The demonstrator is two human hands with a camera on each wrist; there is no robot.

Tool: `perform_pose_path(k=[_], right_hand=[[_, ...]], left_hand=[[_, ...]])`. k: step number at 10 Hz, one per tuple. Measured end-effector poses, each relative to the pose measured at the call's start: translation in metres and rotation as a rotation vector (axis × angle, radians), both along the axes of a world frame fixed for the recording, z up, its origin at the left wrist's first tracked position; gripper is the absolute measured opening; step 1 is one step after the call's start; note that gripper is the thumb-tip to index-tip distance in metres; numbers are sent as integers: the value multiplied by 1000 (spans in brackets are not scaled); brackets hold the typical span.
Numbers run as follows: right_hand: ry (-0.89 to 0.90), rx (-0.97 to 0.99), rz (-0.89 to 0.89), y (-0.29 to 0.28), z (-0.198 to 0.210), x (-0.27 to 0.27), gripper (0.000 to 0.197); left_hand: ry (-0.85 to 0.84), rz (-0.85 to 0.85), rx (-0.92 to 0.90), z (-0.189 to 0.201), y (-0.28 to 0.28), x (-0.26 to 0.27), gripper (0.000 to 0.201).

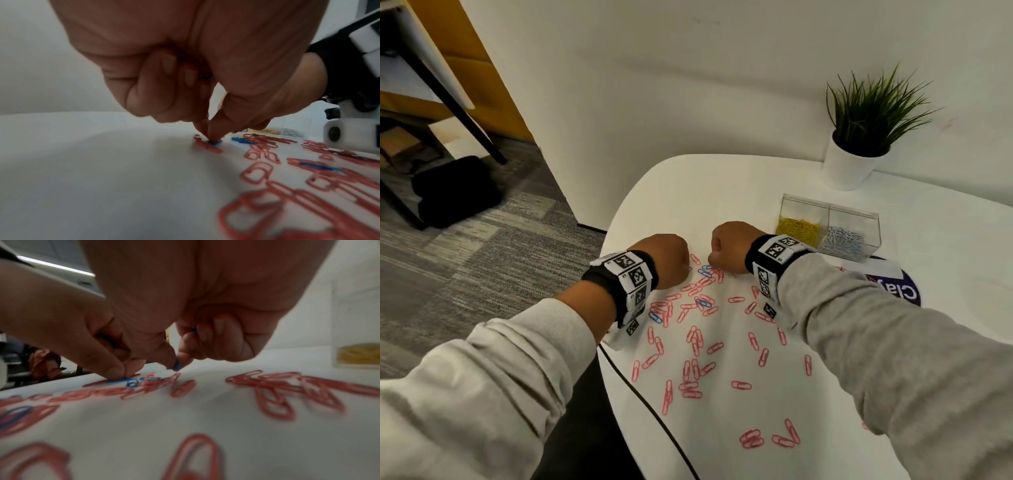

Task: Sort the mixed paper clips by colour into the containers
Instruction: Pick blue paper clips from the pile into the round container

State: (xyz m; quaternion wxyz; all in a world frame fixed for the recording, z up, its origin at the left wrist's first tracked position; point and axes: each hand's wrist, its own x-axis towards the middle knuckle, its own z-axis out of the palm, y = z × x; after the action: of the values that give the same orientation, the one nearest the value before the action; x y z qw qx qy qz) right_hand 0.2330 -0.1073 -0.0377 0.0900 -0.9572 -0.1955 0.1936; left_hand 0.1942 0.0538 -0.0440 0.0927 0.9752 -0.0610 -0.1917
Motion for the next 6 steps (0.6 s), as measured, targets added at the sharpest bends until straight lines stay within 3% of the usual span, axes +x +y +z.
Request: perform_pose_path(k=[1,2,3,4,5,6], right_hand=[[78,194,-131,-7,7,4,17],[629,1270,-721,-15,9,0,20],[759,1447,-780,-14,4,1,20],[343,746,-431,-1,10,-4,8],[-35,5,25,9,-1,-9,26],[-89,-38,48,12,-10,-13,27]], left_hand=[[-8,17,-150,1,7,2,21],[-44,-11,-149,3,7,-4,16],[-86,-106,49,5,-1,-12,18],[-52,-142,151,6,-7,-14,21],[0,-104,162,10,-5,-15,23],[12,19,1,16,8,-17,27]])
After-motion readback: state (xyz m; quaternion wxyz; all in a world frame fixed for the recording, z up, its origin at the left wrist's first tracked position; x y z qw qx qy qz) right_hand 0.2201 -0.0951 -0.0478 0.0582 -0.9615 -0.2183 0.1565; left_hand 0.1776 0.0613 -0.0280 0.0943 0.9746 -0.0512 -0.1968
